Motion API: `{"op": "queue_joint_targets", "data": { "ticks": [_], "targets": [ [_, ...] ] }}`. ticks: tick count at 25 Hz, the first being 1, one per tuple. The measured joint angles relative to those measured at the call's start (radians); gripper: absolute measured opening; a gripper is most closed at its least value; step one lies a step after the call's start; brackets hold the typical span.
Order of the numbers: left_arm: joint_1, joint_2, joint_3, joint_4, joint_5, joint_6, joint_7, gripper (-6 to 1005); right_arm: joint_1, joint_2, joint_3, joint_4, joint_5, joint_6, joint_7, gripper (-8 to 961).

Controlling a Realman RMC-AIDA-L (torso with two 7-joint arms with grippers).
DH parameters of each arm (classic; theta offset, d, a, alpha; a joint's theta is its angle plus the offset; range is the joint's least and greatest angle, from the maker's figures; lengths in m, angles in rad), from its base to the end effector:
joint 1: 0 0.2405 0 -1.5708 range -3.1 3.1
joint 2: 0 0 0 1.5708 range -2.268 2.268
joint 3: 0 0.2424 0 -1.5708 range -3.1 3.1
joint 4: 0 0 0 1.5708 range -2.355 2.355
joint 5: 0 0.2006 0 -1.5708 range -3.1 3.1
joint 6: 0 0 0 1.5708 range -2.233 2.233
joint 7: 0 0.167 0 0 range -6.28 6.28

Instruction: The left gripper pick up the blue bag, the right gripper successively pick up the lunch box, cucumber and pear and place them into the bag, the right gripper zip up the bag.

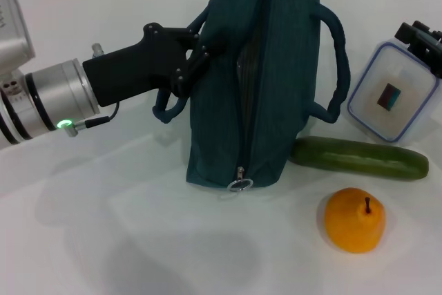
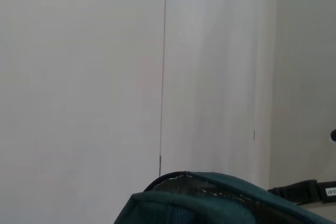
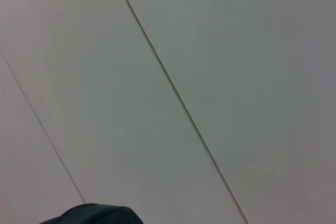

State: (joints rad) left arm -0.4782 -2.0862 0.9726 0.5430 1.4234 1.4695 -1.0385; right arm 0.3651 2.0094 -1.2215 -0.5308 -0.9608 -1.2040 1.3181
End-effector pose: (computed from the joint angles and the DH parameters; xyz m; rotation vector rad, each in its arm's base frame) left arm -0.2015 0.3327 -0.0174 -2.4837 -0.3029 -1.0428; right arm 0.2518 0.3532 0.0174 -2.1018 0.8908 1.1315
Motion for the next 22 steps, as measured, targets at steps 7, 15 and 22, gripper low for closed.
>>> {"op": "queue_joint_targets", "data": {
  "ticks": [7, 15, 22],
  "targets": [
    [-0.001, 0.000, 0.000, 0.000, 0.000, 0.000, 0.000, 38, -0.005, -0.002, 0.002, 0.000, -0.018, 0.000, 0.006, 324],
    [-0.001, 0.001, 0.000, 0.000, 0.000, 0.000, 0.002, 38, -0.008, -0.002, 0.005, -0.001, -0.030, -0.001, 0.006, 240],
    [0.003, 0.002, 0.000, 0.005, 0.000, 0.004, -0.001, 39, -0.012, -0.002, 0.013, -0.002, -0.025, -0.003, -0.003, 87]
  ]
}}
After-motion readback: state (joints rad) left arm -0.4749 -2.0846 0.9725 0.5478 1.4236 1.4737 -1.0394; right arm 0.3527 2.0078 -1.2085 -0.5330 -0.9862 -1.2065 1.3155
